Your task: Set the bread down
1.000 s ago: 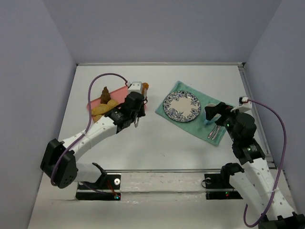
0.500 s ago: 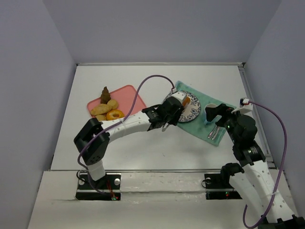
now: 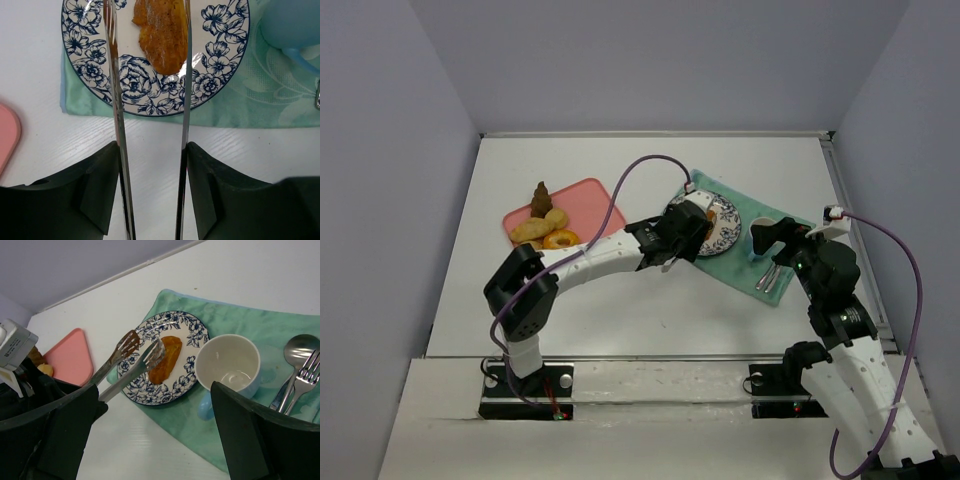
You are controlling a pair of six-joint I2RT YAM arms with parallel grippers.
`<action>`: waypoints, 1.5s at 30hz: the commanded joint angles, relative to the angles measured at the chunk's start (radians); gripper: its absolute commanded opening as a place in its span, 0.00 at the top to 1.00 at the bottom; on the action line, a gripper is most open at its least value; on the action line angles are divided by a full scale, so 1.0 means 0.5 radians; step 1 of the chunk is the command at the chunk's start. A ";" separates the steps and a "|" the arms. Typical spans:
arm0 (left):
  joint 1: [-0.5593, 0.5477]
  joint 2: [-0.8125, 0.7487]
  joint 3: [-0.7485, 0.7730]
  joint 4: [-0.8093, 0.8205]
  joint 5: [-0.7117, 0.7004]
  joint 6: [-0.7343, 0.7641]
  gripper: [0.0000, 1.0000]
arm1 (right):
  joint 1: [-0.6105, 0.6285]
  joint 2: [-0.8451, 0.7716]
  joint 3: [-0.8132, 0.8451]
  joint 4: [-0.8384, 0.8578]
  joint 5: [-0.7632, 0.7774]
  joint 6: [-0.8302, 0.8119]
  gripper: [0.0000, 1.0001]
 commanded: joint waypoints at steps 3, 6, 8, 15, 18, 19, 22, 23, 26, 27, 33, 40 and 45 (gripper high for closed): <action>-0.001 -0.338 -0.042 0.035 -0.208 0.025 0.39 | -0.002 -0.008 0.001 0.081 -0.032 -0.001 0.01; 0.030 -0.534 -0.174 0.014 -0.318 -0.049 0.39 | -0.002 -0.002 0.005 0.081 -0.047 -0.001 0.01; 0.045 -0.675 -0.278 -0.032 -0.370 -0.098 0.38 | -0.002 -0.002 0.008 0.081 -0.047 -0.007 0.01; 0.296 -1.013 -0.588 -0.296 -0.622 -0.411 0.37 | -0.002 -0.008 0.008 0.081 -0.041 -0.010 0.01; 0.597 -1.133 -0.680 -0.263 -0.610 -0.374 0.37 | -0.002 0.004 0.011 0.093 -0.044 -0.010 0.01; 0.743 -1.172 -0.689 -0.244 -0.586 -0.365 0.37 | -0.002 0.013 0.014 0.093 -0.041 -0.010 0.01; 0.943 -1.200 -0.736 -0.189 -0.518 -0.227 0.34 | -0.002 0.050 0.017 0.099 -0.029 -0.010 0.01; 0.974 -1.191 -0.748 -0.186 -0.509 -0.206 0.33 | -0.002 0.059 0.020 0.099 -0.023 -0.010 0.01; 1.088 -1.090 -0.748 -0.146 -0.500 -0.160 0.31 | -0.002 0.096 0.023 0.117 -0.026 -0.010 0.01; 1.088 -1.056 -0.733 -0.146 -0.503 -0.153 0.31 | -0.002 0.109 0.020 0.127 -0.026 -0.007 0.01; 1.239 -0.967 -0.717 -0.079 -0.396 -0.126 0.35 | -0.002 0.155 0.026 0.139 -0.047 -0.010 0.01; 1.239 -0.983 -0.742 0.354 0.071 -0.129 0.35 | -0.002 0.155 0.026 0.148 -0.041 -0.013 0.01; 1.208 -0.728 -0.567 0.553 0.169 -0.144 0.35 | -0.002 0.133 0.014 0.145 -0.032 -0.013 0.01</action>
